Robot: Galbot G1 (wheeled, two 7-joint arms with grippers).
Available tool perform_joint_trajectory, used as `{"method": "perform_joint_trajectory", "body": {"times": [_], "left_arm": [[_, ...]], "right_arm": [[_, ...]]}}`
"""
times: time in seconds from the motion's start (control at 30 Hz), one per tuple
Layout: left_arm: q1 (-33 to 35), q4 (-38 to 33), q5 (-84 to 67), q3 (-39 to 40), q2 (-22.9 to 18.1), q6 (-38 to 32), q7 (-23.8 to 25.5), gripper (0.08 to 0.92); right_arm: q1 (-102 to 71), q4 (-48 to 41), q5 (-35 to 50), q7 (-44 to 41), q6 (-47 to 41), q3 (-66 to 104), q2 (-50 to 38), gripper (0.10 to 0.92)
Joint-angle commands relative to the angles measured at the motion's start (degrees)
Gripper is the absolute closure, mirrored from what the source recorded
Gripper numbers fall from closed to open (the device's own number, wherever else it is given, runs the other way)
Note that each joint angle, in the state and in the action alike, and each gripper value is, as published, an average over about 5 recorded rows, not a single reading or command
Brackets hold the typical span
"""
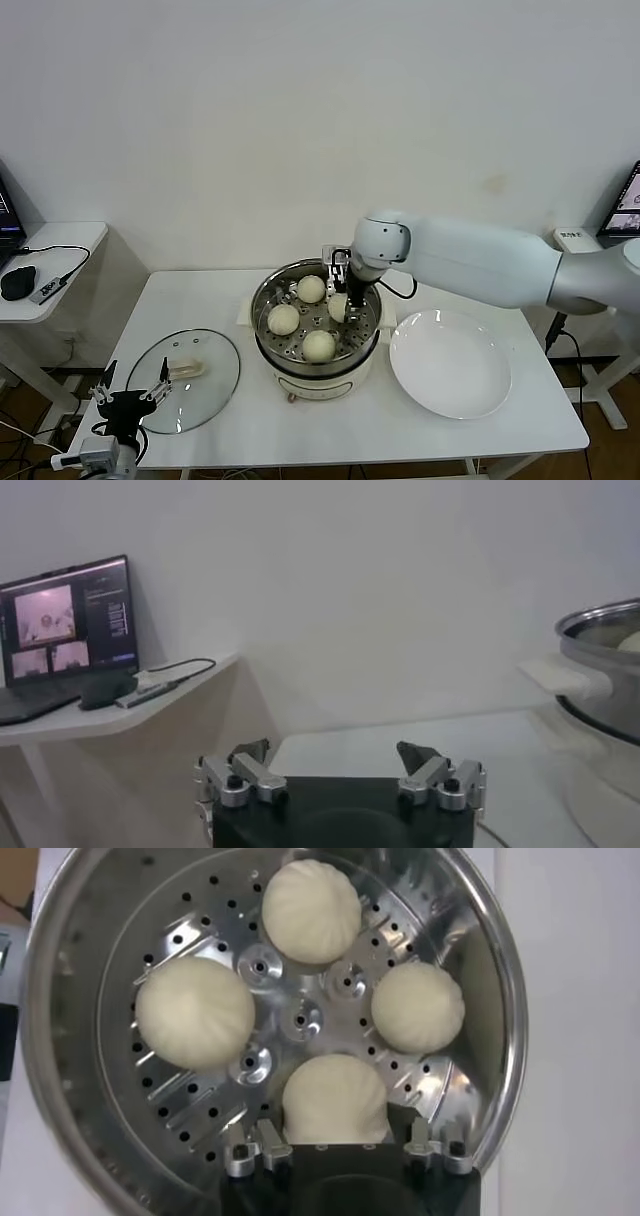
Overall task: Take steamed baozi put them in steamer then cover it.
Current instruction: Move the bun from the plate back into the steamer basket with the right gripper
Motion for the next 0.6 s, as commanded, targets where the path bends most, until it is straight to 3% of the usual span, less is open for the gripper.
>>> {"method": "perform_joint_trajectory", "body": {"times": [0.03, 0.27, 0.6], "left_arm": [[0.0, 0.1, 0.0, 0.1, -0.1, 0.0, 0.0, 0.177], [0.0, 0.1, 0.0, 0.1, -0.1, 0.1, 0.0, 0.177], [-0.2, 0.2, 0.0, 0.3, 0.0, 0.2, 0.0, 0.177]], "right_arm": [[-1.0, -0.8, -1.5, 0.2, -0.8, 0.0, 0.7, 0.381], [-0.4, 0.4, -2.0, -0.2, -0.9, 0.5, -0.4, 0.375], [3.0, 9.1, 2.7, 5.0, -1.0, 5.7, -6.6, 0.208]]}}
